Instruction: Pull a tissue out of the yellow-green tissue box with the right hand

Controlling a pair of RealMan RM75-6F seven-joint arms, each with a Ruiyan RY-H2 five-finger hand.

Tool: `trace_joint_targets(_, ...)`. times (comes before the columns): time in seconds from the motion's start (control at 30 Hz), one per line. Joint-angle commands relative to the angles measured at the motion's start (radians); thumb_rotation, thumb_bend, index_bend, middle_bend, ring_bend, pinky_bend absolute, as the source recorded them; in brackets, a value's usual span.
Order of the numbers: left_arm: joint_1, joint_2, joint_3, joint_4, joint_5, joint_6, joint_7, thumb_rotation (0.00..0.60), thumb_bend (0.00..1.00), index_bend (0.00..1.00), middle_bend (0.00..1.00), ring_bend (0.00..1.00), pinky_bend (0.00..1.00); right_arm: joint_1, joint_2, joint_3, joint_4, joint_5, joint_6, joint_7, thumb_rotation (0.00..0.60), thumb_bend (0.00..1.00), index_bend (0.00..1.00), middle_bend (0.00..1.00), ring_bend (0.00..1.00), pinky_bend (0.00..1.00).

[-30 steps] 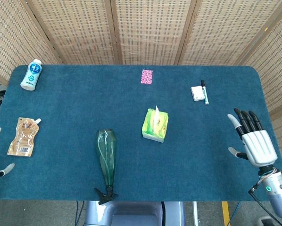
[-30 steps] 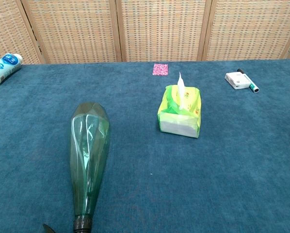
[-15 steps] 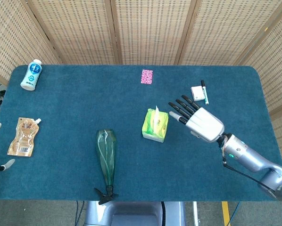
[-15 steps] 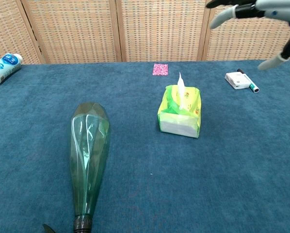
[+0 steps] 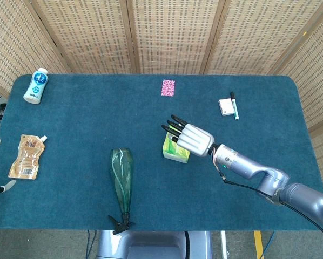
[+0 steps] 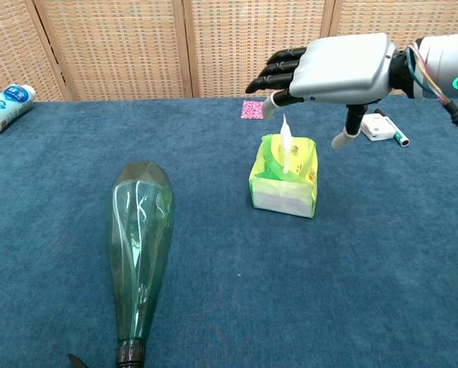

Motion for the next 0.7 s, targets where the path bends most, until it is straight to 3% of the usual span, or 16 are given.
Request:
trace_joint_targets(0.03,0.0,0.002,-0.001,0.003,-0.001,-0.001,-0.008,0.6,0.0,0.0,0.0,0.0,0.0,0.023,-0.033,-0.008,0.029,0.033,-0.042,-0.031,0.6,0.05,0.23,0.07,0.0,0.01)
trace_joint_targets(0.2,-0.004,0.004,-0.002,0.006,-0.008,-0.01,-0.013,0.6,0.0,0.0,0.0,0.0,0.0,0.038,-0.069,-0.027,0.072,0.064,-0.074,-0.084,0.6,0.16,0.27,0.16,0.03,0.12)
trace_joint_targets(0.37,-0.005,0.005,-0.002,0.006,-0.01,-0.011,-0.018,0.6,0.0,0.0,0.0,0.0,0.0,0.044,-0.093,-0.043,0.104,0.078,-0.061,-0.094,0.6,0.3,0.4,0.33,0.2,0.3)
trace_joint_targets(0.53,-0.006,0.007,0.001,0.005,-0.005,-0.014,-0.02,0.6,0.0,0.0,0.0,0.0,0.0,0.051,-0.115,-0.062,0.137,0.08,-0.028,-0.071,0.6,0.46,0.58,0.51,0.42,0.51)
trace_joint_targets(0.7,-0.007,0.007,0.001,0.005,-0.007,-0.016,-0.02,0.6,0.0,0.0,0.0,0.0,0.0,0.047,-0.147,-0.079,0.189,0.059,0.051,-0.031,0.6,0.58,0.65,0.6,0.51,0.61)
